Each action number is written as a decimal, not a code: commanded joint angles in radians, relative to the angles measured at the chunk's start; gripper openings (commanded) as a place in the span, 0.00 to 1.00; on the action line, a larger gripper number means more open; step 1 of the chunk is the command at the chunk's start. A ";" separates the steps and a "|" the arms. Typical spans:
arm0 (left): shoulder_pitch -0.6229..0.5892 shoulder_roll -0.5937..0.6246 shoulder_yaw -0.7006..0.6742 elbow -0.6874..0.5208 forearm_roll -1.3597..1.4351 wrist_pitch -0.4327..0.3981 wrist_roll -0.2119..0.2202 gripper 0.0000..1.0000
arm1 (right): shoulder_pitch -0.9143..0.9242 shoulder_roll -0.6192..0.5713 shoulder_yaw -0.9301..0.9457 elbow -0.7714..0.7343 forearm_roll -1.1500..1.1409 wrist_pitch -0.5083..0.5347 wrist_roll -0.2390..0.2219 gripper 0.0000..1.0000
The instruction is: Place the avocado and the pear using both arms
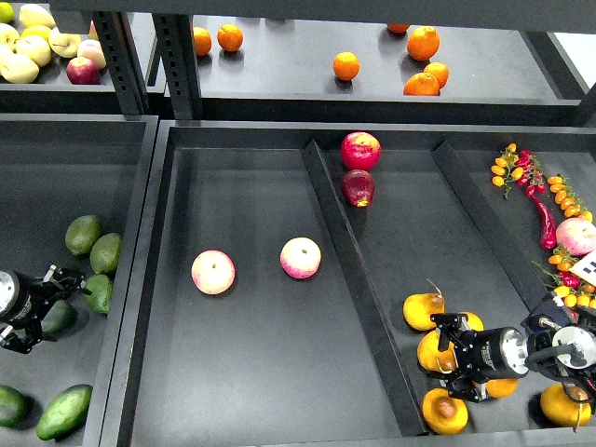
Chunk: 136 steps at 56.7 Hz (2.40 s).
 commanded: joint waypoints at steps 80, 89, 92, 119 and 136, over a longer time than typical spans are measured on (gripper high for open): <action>-0.012 -0.008 -0.268 0.003 -0.081 0.000 0.000 0.99 | 0.073 -0.056 0.095 0.001 -0.055 0.000 0.000 1.00; -0.002 -0.029 -0.380 -0.001 -0.130 0.000 0.000 0.99 | 0.070 -0.056 0.195 0.005 -0.037 0.000 0.000 1.00; 0.001 -0.037 -0.402 -0.001 -0.165 0.000 0.000 0.99 | 0.067 -0.053 0.250 0.005 -0.037 0.000 0.000 1.00; 0.041 -0.117 -0.630 0.002 -0.426 0.000 0.000 0.99 | 0.042 0.032 0.618 0.004 -0.037 0.000 0.000 1.00; 0.150 -0.282 -0.971 -0.027 -0.428 0.000 0.000 1.00 | 0.018 0.224 0.916 -0.015 -0.043 0.000 0.000 1.00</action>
